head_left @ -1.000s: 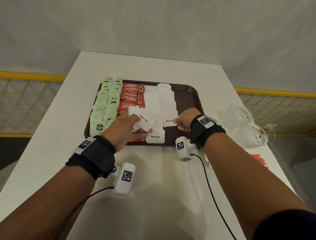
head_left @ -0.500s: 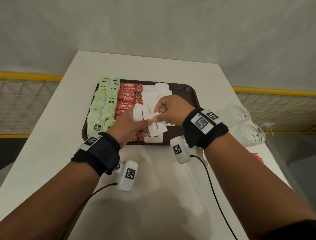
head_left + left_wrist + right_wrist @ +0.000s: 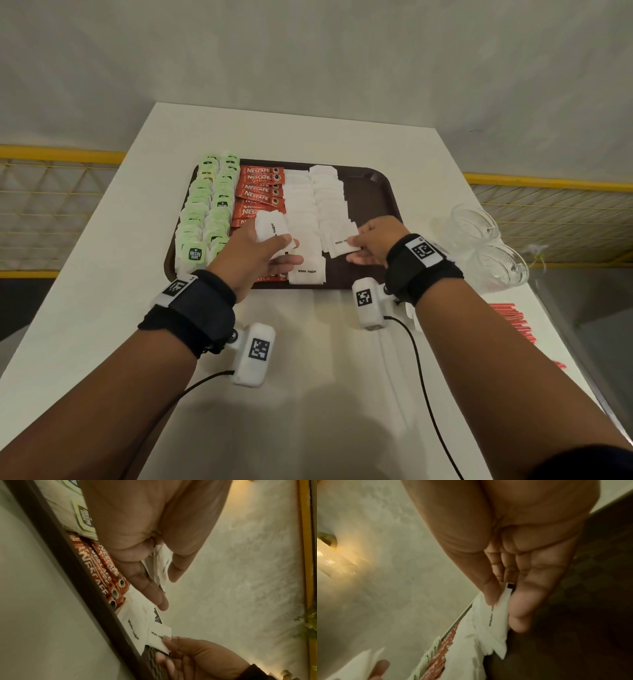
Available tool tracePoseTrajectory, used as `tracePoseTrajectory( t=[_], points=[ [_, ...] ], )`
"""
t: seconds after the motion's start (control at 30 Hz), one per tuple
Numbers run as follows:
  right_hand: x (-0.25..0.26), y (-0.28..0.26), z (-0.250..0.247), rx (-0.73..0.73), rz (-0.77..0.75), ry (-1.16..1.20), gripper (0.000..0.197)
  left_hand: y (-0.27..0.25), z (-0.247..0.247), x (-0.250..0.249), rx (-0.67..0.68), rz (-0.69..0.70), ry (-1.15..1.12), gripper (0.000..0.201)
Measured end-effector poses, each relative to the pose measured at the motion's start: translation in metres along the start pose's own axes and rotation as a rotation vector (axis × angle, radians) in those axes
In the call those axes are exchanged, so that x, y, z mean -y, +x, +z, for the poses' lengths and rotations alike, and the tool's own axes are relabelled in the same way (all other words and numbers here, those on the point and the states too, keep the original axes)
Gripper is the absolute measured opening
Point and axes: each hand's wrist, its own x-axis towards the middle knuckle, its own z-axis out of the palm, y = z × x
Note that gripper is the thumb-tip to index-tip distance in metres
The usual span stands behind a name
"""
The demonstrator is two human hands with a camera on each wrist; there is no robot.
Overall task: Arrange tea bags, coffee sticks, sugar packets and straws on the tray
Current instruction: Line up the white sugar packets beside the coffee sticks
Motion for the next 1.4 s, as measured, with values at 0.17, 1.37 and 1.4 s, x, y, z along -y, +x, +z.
tracePoseTrajectory(
  t=[0.17, 1.37, 1.4],
  points=[
    [-0.004, 0.017, 0.005, -0.060, 0.014, -0.512, 0.025, -0.002, -0.001, 0.001, 0.001, -0.016, -0.047, 0.028],
    [-0.016, -0.014, -0.008, 0.002, -0.002, -0.072, 0.017, -0.002, 0.000, 0.003, -0.108, 0.051, 0.042, 0.032],
    [-0.020, -0.011, -0.005, -0.018, -0.001, -0.081, 0.016, -0.003, 0.000, 0.003, -0.106, 0.047, 0.039, 0.032]
  ],
)
